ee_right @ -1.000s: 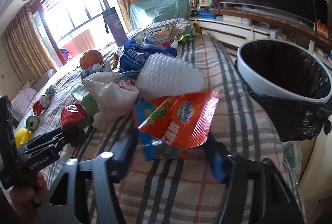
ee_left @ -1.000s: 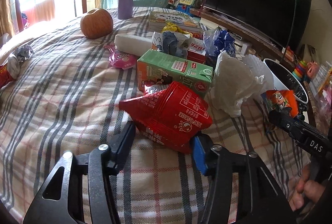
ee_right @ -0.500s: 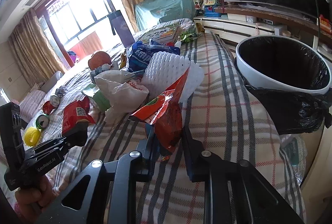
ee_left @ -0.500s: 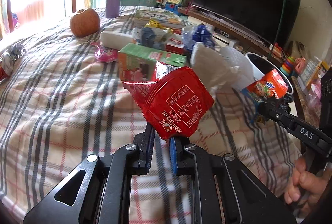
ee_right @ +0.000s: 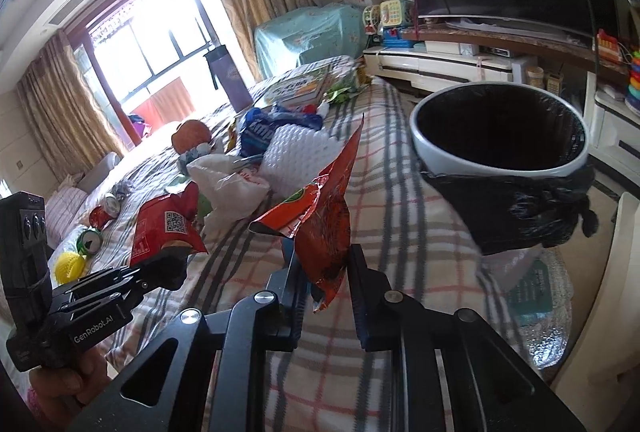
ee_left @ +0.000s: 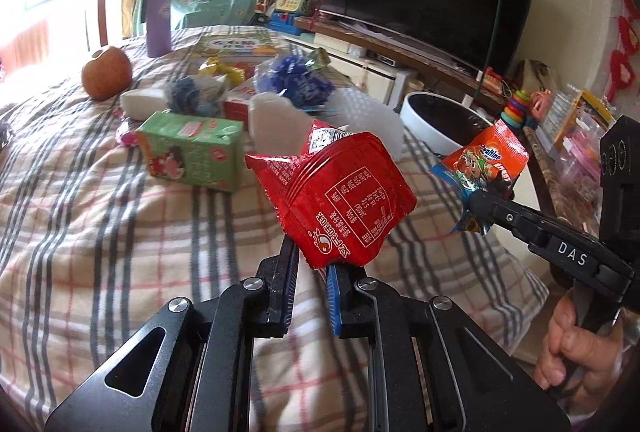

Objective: Collect trash
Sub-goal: 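Carry both bags over the trash bin and open both tools to drop them, then grasp the white tissue with the left tool while the right tool grasps the white foam net, then carry the tissue and foam net over the bin and release both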

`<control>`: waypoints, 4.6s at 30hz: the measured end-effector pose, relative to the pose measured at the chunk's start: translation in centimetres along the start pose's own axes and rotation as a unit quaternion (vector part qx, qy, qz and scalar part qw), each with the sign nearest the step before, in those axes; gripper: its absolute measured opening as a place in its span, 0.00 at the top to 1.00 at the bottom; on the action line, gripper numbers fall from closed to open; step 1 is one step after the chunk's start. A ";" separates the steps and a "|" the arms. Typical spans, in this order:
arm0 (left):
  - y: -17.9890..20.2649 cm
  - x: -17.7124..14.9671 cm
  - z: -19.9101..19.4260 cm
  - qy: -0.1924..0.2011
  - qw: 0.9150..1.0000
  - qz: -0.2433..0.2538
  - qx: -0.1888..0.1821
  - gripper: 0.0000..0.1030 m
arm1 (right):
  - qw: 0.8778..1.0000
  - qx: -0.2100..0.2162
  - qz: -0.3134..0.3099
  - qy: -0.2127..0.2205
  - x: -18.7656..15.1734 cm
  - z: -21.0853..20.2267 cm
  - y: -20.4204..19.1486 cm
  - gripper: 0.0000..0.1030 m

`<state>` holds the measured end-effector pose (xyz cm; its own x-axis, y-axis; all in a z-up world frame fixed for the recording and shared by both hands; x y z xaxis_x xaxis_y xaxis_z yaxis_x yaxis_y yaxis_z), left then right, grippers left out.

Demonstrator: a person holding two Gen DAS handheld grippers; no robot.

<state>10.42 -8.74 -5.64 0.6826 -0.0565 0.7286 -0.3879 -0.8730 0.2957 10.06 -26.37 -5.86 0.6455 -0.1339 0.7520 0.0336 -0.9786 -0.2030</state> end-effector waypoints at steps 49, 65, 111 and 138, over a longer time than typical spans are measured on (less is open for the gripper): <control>12.9 11.6 16.5 -0.059 0.992 0.092 -0.068 0.87 | 0.993 -0.102 0.056 -0.020 9.2 5.2 16.4 0.76; 10.1 10.1 12.6 -0.035 0.997 0.052 -0.050 0.37 | 0.993 -0.090 0.073 -0.016 8.5 3.9 15.6 0.25; -4.8 2.1 2.7 -0.002 0.998 -0.055 0.027 0.22 | 0.998 0.021 0.007 -0.055 2.9 7.0 -0.7 0.09; -2.0 2.7 5.0 -0.023 0.999 -0.021 -0.020 0.88 | 0.998 0.040 0.017 -0.043 4.8 7.5 -0.5 0.82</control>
<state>16.12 -9.55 -7.33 0.7262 -0.0428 0.6861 -0.3815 -0.8553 0.3505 18.81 -25.39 -6.87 0.7103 -0.1502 0.6877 0.0683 -0.9576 -0.2797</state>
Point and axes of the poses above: each gripper's, at about its wrist camera, not at the fingertips, and z roughly the way its jaws point, y to its right, x to its top, the point moved 7 cm from there along z, roughly the way its jaws point, and after that the axes turned 12 degrees about -x, right-handed, at the moved point
